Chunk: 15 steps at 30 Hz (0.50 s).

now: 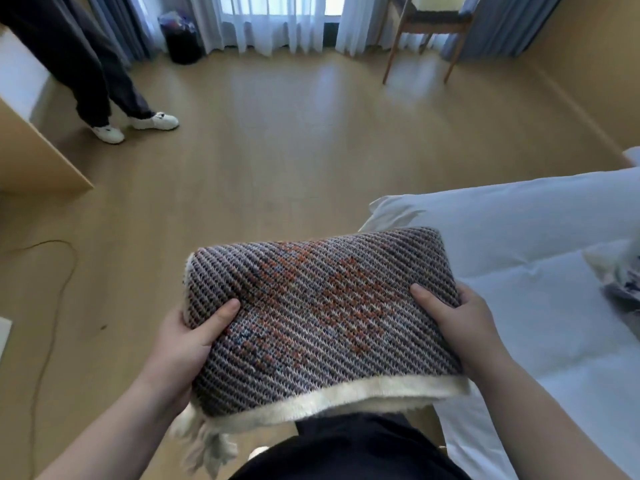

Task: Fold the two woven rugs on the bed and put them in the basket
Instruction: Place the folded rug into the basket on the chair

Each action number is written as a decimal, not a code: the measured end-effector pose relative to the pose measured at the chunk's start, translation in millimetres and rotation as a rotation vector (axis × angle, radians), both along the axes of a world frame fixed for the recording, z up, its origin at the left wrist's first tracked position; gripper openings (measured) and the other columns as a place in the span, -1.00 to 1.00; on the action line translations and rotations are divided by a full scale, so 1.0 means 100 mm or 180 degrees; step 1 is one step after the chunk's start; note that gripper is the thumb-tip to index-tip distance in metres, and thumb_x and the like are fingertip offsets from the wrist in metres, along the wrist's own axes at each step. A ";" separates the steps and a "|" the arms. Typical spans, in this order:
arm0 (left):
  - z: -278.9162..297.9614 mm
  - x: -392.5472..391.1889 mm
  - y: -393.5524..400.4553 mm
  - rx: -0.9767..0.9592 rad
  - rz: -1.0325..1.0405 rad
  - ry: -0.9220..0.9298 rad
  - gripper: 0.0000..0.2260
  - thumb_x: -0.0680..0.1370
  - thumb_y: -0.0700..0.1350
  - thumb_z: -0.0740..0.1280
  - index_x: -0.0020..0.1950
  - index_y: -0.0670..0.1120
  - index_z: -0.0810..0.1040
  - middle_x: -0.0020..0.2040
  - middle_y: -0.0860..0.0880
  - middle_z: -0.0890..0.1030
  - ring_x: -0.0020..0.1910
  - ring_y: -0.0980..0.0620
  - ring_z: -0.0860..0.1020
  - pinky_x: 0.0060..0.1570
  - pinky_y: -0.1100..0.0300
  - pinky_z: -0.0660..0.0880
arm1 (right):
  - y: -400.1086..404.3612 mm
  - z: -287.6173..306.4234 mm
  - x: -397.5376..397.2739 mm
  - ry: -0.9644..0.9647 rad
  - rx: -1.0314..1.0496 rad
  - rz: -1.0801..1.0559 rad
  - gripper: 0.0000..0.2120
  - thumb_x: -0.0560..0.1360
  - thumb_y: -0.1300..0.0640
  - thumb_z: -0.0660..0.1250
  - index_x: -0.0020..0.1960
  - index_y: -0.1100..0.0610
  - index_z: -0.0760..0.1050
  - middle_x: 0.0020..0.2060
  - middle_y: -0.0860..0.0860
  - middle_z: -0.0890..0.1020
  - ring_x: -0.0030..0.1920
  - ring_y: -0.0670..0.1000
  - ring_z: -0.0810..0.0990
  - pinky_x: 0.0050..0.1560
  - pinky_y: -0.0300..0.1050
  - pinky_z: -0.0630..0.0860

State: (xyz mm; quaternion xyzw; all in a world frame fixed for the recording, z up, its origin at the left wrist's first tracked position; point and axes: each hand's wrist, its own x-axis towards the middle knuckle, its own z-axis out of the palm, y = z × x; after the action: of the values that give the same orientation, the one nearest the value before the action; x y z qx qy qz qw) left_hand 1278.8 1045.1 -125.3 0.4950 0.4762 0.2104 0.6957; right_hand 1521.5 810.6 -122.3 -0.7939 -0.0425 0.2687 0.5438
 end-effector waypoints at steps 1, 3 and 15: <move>-0.03 0.27 0.24 0.0042 -0.0071 -0.0003 -0.74 0.42 -0.14 0.46 0.09 -0.07 0.58 -0.04 -0.02 0.73 -0.07 0.04 0.71 -0.11 0.20 0.58 | 0.18 -0.07 0.23 0.0017 0.0043 -0.0065 -0.83 0.40 0.02 0.55 -0.06 -0.04 0.62 -0.19 -0.16 0.73 -0.12 -0.07 0.71 -0.02 -0.05 0.60; -0.06 0.82 0.66 0.0110 -0.0151 0.0003 -0.78 0.44 -0.17 0.45 0.07 -0.05 0.58 -0.07 0.02 0.74 -0.10 0.07 0.71 -0.21 0.28 0.60 | 0.56 -0.14 0.69 0.0037 0.0107 -0.0141 -0.83 0.40 0.01 0.54 -0.05 -0.04 0.61 -0.18 -0.15 0.73 -0.10 -0.05 0.71 -0.02 -0.04 0.61; 0.09 3.99 3.09 0.0167 -0.0354 -0.0085 -0.84 0.50 -0.22 0.42 0.06 -0.10 0.58 -0.12 -0.01 0.74 -0.19 0.09 0.71 -0.31 0.35 0.58 | 2.84 0.14 3.68 -0.0124 0.0084 -0.0276 -0.71 0.39 -0.04 0.55 0.04 0.01 0.60 -0.11 -0.09 0.73 -0.11 -0.07 0.71 -0.06 -0.07 0.61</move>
State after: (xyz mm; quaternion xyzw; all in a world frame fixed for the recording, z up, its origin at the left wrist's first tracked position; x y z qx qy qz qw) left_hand 1678.1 1354.0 -116.5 0.5359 0.4330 0.1905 0.6994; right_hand 1889.4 1094.1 -108.1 -0.7929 -0.0222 0.2287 0.5644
